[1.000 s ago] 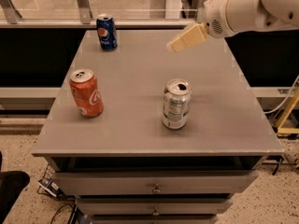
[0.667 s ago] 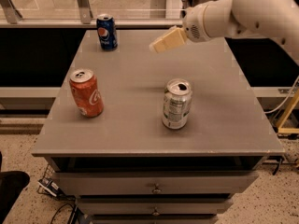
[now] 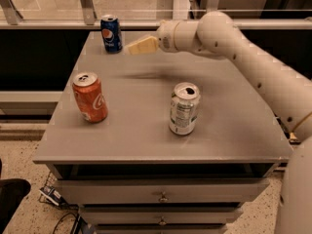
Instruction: Knock pepsi can over
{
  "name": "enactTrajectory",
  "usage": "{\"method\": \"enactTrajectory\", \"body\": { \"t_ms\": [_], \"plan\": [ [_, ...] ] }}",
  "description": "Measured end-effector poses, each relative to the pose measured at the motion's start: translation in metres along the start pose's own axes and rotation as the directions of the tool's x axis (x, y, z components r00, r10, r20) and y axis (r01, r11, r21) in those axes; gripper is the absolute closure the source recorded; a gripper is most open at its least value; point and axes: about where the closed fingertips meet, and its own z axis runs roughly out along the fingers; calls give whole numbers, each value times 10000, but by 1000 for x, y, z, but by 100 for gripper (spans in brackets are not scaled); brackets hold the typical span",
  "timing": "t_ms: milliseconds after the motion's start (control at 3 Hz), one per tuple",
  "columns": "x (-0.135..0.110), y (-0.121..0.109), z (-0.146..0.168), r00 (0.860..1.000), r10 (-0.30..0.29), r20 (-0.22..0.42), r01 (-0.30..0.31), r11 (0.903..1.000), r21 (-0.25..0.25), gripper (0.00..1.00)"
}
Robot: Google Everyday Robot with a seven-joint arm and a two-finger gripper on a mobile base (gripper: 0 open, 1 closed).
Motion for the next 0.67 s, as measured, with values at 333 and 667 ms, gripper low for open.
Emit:
{"method": "enactTrajectory", "body": {
  "t_ms": [333, 667],
  "plan": [
    [-1, 16, 49, 9949, 512, 867, -457, 9969, -643, 0],
    [-7, 32, 70, 9892, 705, 1284, -581, 9935, -977, 0]
  ]
}}
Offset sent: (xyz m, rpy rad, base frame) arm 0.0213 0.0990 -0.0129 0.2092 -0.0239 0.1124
